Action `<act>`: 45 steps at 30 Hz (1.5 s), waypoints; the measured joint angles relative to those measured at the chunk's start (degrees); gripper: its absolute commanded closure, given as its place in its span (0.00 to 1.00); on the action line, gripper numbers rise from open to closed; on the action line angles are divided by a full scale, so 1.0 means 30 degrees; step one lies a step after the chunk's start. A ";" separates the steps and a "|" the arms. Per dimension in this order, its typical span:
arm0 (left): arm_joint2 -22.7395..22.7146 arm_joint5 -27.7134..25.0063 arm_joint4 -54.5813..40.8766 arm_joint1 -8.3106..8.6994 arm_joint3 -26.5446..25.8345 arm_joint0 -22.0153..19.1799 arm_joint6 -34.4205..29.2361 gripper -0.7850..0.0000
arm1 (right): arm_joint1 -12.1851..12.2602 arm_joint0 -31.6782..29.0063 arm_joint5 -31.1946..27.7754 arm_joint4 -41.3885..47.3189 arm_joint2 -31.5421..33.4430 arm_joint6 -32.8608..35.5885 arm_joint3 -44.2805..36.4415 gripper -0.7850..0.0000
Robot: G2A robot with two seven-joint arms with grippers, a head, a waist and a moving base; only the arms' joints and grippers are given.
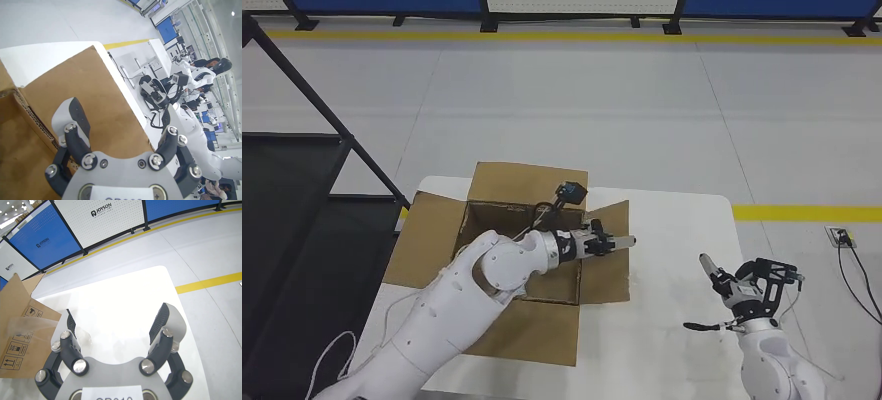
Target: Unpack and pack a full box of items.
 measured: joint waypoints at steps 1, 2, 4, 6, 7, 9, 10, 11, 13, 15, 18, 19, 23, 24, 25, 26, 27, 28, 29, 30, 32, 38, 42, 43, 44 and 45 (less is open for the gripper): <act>0.0214 -0.0028 -0.0037 -0.0158 0.0340 -0.0145 -0.0066 0.00 | 0.0013 -0.0020 0.0000 -0.0008 -0.0015 0.0000 -0.0018 0.00; 0.0367 -0.0061 -0.0051 -0.0275 0.0577 -0.0242 -0.0104 0.00 | 0.0023 -0.0032 0.0001 -0.0005 -0.0025 0.0000 -0.0028 0.00; 0.0691 -0.0136 -0.0056 -0.0531 0.1111 -0.0427 -0.0186 0.00 | 0.0046 -0.0058 -0.0002 0.0045 -0.0034 0.0019 -0.0035 0.00; 0.0925 -0.0233 -0.0040 -0.0735 0.1547 -0.0552 -0.0221 0.00 | 0.0068 -0.0072 -0.0009 0.0060 -0.0034 0.0068 -0.0026 0.00; 0.1055 -0.0304 -0.0037 -0.0865 0.1826 -0.0620 -0.0237 0.00 | 0.0084 -0.0075 -0.0008 0.0071 -0.0033 0.0100 -0.0017 0.00; 0.1202 -0.0393 -0.0118 -0.1046 0.2221 -0.0711 -0.0324 0.00 | 0.0105 -0.0079 0.0005 0.0103 -0.0030 0.0135 -0.0001 0.00; 0.1273 -0.0470 -0.0178 -0.1159 0.2459 -0.0774 -0.0387 0.00 | 0.0118 -0.0086 0.0013 0.0123 -0.0027 0.0146 0.0003 0.00; 0.1311 -0.0536 -0.0208 -0.1237 0.2620 -0.0815 -0.0404 0.00 | 0.0129 -0.0098 0.0018 0.0143 -0.0023 0.0159 0.0004 0.00; 0.1357 -0.0669 -0.0240 -0.1396 0.2921 -0.0885 -0.0405 0.00 | 0.0152 -0.0134 0.0019 0.0237 -0.0009 0.0207 -0.0012 0.00; 0.1317 -0.0780 -0.0403 -0.1521 0.3151 -0.0887 -0.0416 0.00 | 0.0173 -0.0169 0.0093 0.0340 0.0005 0.0338 -0.0028 0.00; 0.1156 -0.0983 -0.0611 -0.1634 0.3443 -0.0869 -0.0544 0.00 | 0.0205 -0.0134 0.0319 0.0575 0.0033 0.0789 -0.0072 0.00; 0.1101 -0.1045 -0.0570 -0.1653 0.3484 -0.0864 -0.0537 0.00 | 0.0215 -0.0119 0.0333 0.0635 0.0037 0.0869 -0.0088 0.00; 0.0567 -0.1422 -0.0395 -0.1598 0.3172 -0.0751 -0.0391 0.00 | 0.0250 -0.0157 0.0250 0.0918 -0.0020 0.1031 -0.0368 0.00; 0.0288 -0.1541 -0.0336 -0.1519 0.2942 -0.0674 -0.0391 0.00 | 0.0261 -0.0174 0.0130 0.1034 -0.0075 0.1116 -0.0533 0.00; 0.0038 -0.1618 -0.0315 -0.1442 0.2749 -0.0596 -0.0411 0.00 | 0.0271 -0.0180 0.0025 0.1104 -0.0126 0.1201 -0.0678 0.00; -0.0248 -0.1692 -0.0291 -0.1348 0.2527 -0.0501 -0.0439 0.00 | 0.0282 -0.0178 -0.0065 0.1135 -0.0182 0.1298 -0.0842 0.00; -0.0558 -0.1773 -0.0221 -0.1237 0.2270 -0.0387 -0.0475 0.00 | 0.0294 -0.0165 -0.0135 0.1130 -0.0251 0.1408 -0.1025 0.00; -0.1007 -0.1867 -0.0081 -0.1069 0.1867 -0.0192 -0.0535 0.00 | 0.0310 -0.0128 -0.0208 0.1071 -0.0374 0.1577 -0.1296 0.00; -0.1372 -0.1908 0.0013 -0.0928 0.1523 -0.0010 -0.0616 0.00 | 0.0322 -0.0082 -0.0260 0.1016 -0.0488 0.1728 -0.1519 0.00; -0.1779 -0.1924 0.0093 -0.0773 0.1132 0.0198 -0.0730 0.00 | 0.0333 -0.0021 -0.0340 0.0991 -0.0623 0.1912 -0.1772 0.00; -0.2907 -0.1926 0.0356 -0.0356 0.0016 0.0807 -0.0915 0.00 | 0.0362 0.0130 -0.0727 0.1023 -0.0998 0.2447 -0.2498 0.00; -0.7769 -0.1719 0.1576 0.1178 -0.4863 0.4176 -0.1219 0.00 | 0.0468 0.0700 -0.2102 0.0632 -0.2764 0.4972 -0.5479 0.00; -1.2043 -0.1437 0.2138 0.2112 -0.8432 0.7375 -0.1469 0.00 | 0.0505 0.1660 -0.2830 -0.0070 -0.4953 0.7801 -0.7248 0.00; -1.3438 -0.1414 0.2169 0.2343 -0.9370 0.8458 -0.1494 0.00 | 0.0497 0.2156 -0.2830 -0.0501 -0.5783 0.8793 -0.7582 0.00; -1.4501 -0.1416 0.2110 0.2497 -0.9991 0.9287 -0.1507 0.00 | 0.0475 0.2577 -0.2732 -0.0927 -0.6462 0.9474 -0.7751 0.00; -1.5561 -0.1456 0.1986 0.2630 -1.0524 1.0106 -0.1506 0.00 | 0.0440 0.3016 -0.2581 -0.1387 -0.7195 1.0122 -0.7824 0.00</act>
